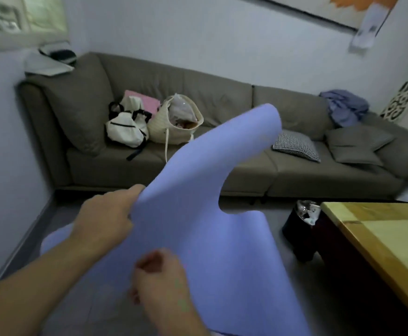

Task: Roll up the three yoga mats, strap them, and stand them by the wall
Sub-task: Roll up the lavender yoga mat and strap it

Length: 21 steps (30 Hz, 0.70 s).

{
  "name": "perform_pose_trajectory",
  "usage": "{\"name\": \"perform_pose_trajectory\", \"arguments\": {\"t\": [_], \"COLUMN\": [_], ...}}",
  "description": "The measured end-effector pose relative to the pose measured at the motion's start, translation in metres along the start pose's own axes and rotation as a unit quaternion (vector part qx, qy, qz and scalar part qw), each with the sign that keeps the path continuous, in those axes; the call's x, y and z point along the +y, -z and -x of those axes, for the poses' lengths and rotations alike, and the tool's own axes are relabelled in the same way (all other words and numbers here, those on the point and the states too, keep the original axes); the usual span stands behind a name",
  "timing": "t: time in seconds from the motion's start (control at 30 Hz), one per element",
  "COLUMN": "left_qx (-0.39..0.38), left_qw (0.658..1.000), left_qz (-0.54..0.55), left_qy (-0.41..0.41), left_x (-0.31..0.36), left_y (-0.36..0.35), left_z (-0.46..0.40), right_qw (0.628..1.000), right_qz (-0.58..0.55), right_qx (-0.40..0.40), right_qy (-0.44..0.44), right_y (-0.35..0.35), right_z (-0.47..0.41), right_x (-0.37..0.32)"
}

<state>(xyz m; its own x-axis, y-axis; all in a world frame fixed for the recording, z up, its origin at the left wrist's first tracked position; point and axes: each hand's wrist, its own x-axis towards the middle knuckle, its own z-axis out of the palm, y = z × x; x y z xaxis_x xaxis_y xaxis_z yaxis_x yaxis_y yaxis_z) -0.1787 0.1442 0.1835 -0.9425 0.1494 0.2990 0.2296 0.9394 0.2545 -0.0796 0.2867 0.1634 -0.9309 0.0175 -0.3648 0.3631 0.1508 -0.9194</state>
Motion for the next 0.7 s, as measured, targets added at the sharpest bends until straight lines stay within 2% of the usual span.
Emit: {"name": "perform_pose_trajectory", "arguments": {"t": [0.03, 0.07, 0.13, 0.17, 0.23, 0.3, 0.37, 0.47, 0.53, 0.6, 0.7], "left_qx": [0.030, 0.050, 0.070, 0.075, 0.085, 0.085, 0.080, 0.056, 0.023, -0.022, -0.076], "left_qw": [0.998, 0.994, 0.982, 0.975, 0.965, 0.959, 0.950, 0.940, 0.945, 0.954, 0.961], "left_qz": [-0.026, -0.049, -0.095, -0.119, -0.147, -0.159, -0.160, -0.155, -0.154, -0.151, -0.141], "left_qy": [-0.040, -0.079, -0.144, -0.169, -0.201, -0.219, -0.255, -0.298, -0.286, -0.257, -0.227], "left_x": [0.008, 0.011, 0.017, 0.018, 0.020, 0.020, 0.018, 0.008, 0.001, -0.002, 0.001], "left_y": [0.025, 0.041, 0.075, 0.085, 0.104, 0.117, 0.122, 0.114, 0.104, 0.094, 0.084], "left_z": [0.004, 0.006, 0.021, 0.027, 0.051, 0.087, 0.131, 0.193, 0.237, 0.284, 0.341], "right_qw": [0.993, 0.965, 0.856, 0.801, 0.719, 0.694, 0.673, 0.676, 0.667, 0.657, 0.663], "right_qz": [0.066, 0.138, 0.302, 0.382, 0.530, 0.608, 0.649, 0.643, 0.652, 0.682, 0.705], "right_qx": [0.056, 0.108, 0.179, 0.191, 0.197, 0.178, 0.165, 0.173, 0.158, 0.103, 0.018], "right_qy": [0.084, 0.195, 0.380, 0.420, 0.405, 0.341, 0.315, 0.317, 0.326, 0.306, 0.250], "right_y": [0.024, 0.049, 0.094, 0.114, 0.142, 0.161, 0.166, 0.164, 0.157, 0.146, 0.140], "right_z": [0.019, 0.034, 0.062, 0.070, 0.085, 0.105, 0.122, 0.140, 0.156, 0.183, 0.219], "right_x": [-0.026, -0.050, -0.083, -0.092, -0.090, -0.067, -0.027, 0.032, 0.062, 0.088, 0.105]}}
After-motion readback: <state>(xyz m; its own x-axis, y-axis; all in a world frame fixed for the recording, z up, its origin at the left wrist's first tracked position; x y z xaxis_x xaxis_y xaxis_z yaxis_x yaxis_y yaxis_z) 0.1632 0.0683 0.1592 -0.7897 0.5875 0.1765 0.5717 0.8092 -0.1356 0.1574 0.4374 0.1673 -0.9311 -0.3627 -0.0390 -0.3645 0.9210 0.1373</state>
